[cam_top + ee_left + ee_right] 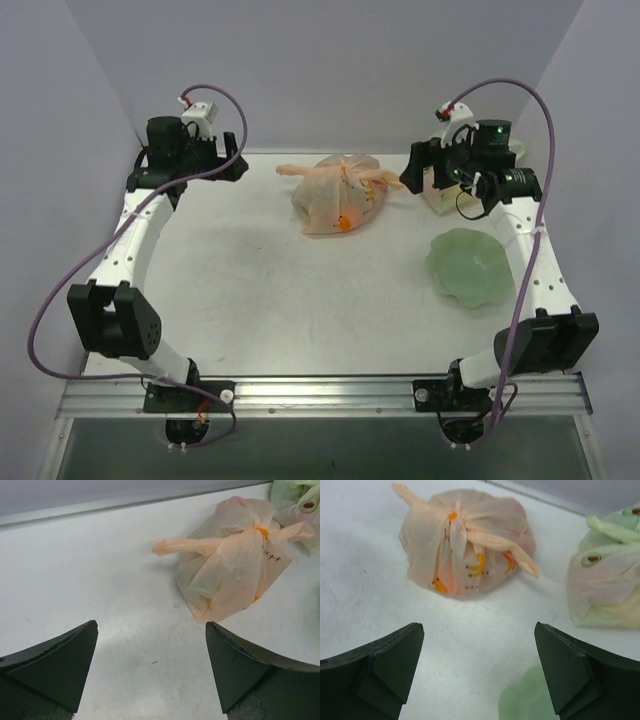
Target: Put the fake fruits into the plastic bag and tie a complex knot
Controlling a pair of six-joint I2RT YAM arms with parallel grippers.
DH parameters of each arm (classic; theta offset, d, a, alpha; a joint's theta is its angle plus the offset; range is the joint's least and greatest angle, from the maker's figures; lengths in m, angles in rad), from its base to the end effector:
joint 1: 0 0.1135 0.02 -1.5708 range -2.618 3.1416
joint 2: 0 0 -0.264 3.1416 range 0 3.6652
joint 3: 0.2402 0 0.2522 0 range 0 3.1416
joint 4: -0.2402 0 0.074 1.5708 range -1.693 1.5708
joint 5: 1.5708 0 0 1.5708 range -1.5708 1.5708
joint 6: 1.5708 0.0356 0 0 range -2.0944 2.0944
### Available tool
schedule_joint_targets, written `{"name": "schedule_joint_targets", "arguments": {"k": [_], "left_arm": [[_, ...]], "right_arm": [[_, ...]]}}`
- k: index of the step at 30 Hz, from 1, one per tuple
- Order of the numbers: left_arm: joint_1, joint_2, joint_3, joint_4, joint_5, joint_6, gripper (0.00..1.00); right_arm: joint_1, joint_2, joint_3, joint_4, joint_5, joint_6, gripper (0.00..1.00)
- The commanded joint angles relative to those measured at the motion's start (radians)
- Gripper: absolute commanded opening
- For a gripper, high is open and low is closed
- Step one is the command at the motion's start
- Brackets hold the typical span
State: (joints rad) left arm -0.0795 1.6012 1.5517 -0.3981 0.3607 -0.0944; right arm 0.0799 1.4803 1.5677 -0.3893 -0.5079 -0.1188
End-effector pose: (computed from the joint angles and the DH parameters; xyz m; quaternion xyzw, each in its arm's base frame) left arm 0.3702 -0.0421 0.3787 0.0893 0.8334 -0.1967 0.5087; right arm 0.3328 0.0440 0.4263 -0.2255 0.7610 0.1911 0.5776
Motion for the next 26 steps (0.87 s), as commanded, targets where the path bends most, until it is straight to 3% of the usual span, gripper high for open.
{"name": "schedule_joint_targets", "arguments": {"k": [1,8,15,20,26], "left_arm": [[0.007,-0.165,-0.098,-0.189,-0.091,0.042,0.97],[0.0,-0.451,-0.366,-0.3,-0.103,0.189,0.98],[-0.017,-0.586,-0.501,-0.39,-0.209,0.272,0.97],[-0.029,-0.684,-0.579,-0.409,-0.193,0.252,0.97],[-0.034,-0.722,-0.588,-0.41,-0.22,0.24,0.97]], "right_arm": [[-0.02,-0.087,-0.076,-0.262,0.045,-0.077,1.0],[-0.028,-0.258,-0.334,-0.437,0.164,-0.174,1.0],[-0.025,-0.438,-0.578,-0.392,0.215,-0.151,1.0],[-0.009,-0.525,-0.707,-0.323,0.261,-0.119,1.0],[0.0,-0.606,-0.73,-0.309,0.256,-0.095,1.0]]}}
